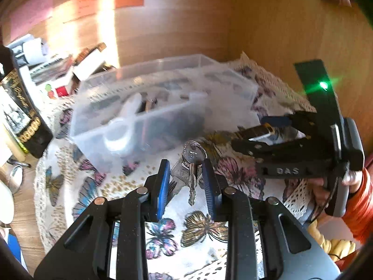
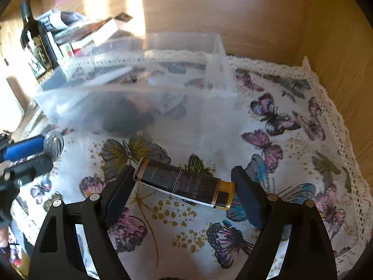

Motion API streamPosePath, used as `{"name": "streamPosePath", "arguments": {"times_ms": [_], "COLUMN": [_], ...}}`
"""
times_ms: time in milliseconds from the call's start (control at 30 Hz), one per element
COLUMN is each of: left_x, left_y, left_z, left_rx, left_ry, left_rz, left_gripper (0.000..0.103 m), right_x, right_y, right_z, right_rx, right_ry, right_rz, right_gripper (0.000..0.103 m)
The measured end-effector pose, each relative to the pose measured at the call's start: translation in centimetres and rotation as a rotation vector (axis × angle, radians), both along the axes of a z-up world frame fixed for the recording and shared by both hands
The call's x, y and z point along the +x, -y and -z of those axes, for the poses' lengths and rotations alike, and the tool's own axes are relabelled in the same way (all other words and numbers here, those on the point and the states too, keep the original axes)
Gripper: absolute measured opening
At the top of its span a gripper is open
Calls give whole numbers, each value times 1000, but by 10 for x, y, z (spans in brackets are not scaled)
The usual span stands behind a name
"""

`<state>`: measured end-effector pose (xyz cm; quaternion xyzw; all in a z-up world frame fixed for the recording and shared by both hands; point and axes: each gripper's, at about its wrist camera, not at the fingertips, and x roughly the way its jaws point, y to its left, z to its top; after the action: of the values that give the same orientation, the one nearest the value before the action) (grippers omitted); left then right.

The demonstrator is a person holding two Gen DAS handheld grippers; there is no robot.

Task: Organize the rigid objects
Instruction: 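Carry the keys and cylinder into the clear box and open both tools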

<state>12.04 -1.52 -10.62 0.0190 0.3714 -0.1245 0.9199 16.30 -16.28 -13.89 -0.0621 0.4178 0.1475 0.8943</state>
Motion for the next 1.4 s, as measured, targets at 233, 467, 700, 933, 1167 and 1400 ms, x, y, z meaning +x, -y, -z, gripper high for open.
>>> {"name": "streamPosePath", "arguments": {"times_ms": [233, 467, 700, 933, 1167, 1400], "left_x": [1, 12, 32, 61, 82, 98], "left_y": [-17, -33, -45, -46, -40, -49], "left_z": [-30, -58, -74, -55, -26, -19], "left_rx": [-39, -51, -74, -85, -54, -84], "left_ry": [79, 142, 167, 104, 29, -18], "left_rz": [-64, -118, -150, -158, -153, -180], "left_gripper": [28, 28, 28, 28, 28, 9], "right_x": [-15, -11, 11, 42, 61, 68], "right_y": [0, -9, -21, -40, -50, -49], "right_z": [-45, -81, -99, -74, -43, -33], "right_rx": [57, 112, 146, 132, 94, 95], "right_ry": [128, 230, 271, 180, 91, 64], "right_rz": [-29, -67, -89, -106, -116, -123], "right_gripper": [82, 82, 82, 82, 82, 82]}}
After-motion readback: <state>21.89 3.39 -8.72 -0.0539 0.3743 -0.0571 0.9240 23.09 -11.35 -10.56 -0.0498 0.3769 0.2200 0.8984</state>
